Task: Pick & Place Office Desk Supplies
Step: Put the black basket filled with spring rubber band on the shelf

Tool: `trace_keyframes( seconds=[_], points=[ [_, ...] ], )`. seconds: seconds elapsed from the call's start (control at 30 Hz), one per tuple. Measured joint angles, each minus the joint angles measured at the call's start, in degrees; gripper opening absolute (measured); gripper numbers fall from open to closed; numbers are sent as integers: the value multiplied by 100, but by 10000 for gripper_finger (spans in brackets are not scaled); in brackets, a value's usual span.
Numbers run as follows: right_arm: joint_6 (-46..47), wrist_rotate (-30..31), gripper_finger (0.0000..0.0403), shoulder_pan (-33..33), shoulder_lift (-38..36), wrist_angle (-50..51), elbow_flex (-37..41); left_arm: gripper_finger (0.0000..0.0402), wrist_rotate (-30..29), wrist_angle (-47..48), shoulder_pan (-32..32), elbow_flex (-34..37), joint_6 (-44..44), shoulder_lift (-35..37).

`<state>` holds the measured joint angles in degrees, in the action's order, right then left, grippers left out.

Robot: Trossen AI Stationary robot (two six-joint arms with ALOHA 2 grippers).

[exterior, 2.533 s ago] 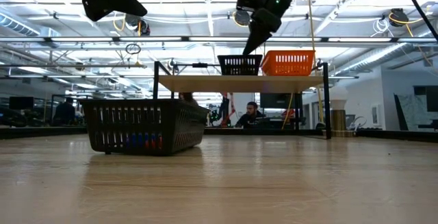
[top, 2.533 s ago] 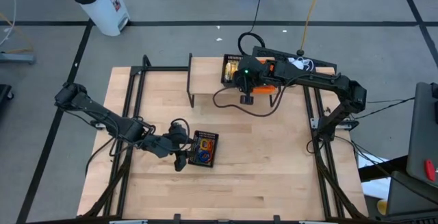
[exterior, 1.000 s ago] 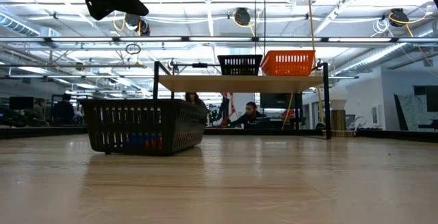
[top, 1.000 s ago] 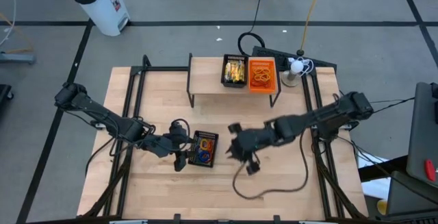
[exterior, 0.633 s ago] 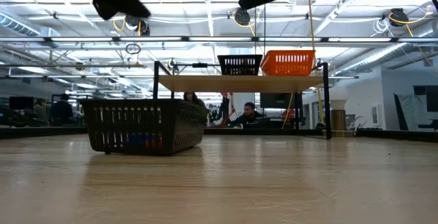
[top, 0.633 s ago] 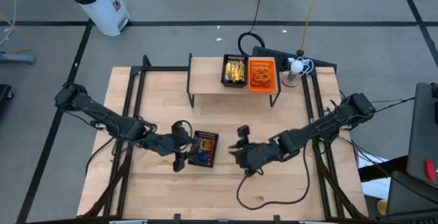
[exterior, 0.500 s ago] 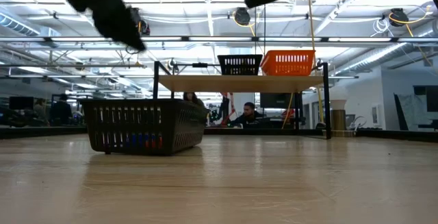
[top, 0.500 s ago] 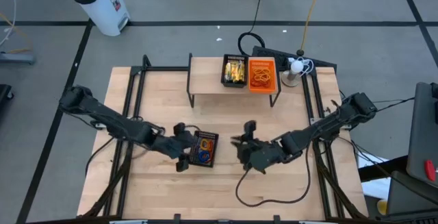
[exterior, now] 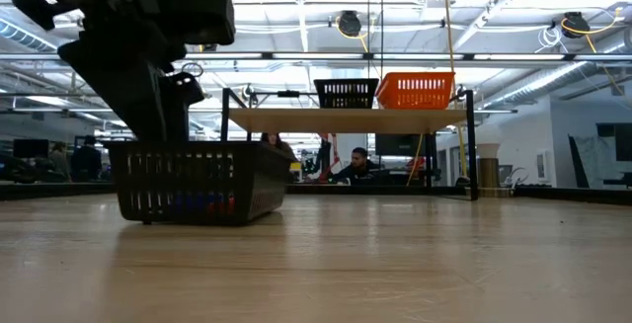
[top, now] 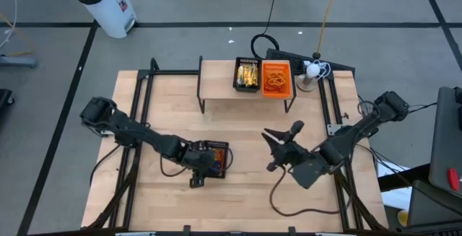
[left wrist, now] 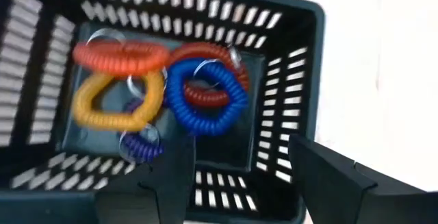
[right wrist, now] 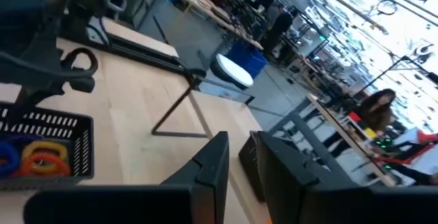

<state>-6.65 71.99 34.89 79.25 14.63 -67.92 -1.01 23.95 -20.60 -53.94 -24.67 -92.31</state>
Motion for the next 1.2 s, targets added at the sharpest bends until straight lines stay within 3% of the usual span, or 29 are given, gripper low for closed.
trace_keyframes(
  seconds=[0.13, 0.33, 0.57, 0.8, 0.97, 1.2],
  points=[
    [329, -4, 68, 92, -338, -7, 383, 237, 20, 0, -69, -30, -6, -35],
    [662, 1, 68, 41, -924, -135, 1044, 237, 522, -175, -24, -36, -48, 65],
    [54, -26, 68, 34, -1531, -1697, 1801, 237, 604, -149, 39, -168, -48, 216],
    [-601, -961, 68, 35, -1946, -3042, 2389, 237, 813, -122, -17, -266, -134, 214],
    [-664, -1499, 68, 35, -2084, -3358, 2531, 237, 828, -129, -89, -266, -286, 214],
    [-655, -1529, 68, 35, -2093, -3368, 2531, 237, 757, -157, -225, -266, -353, 196]
  ],
)
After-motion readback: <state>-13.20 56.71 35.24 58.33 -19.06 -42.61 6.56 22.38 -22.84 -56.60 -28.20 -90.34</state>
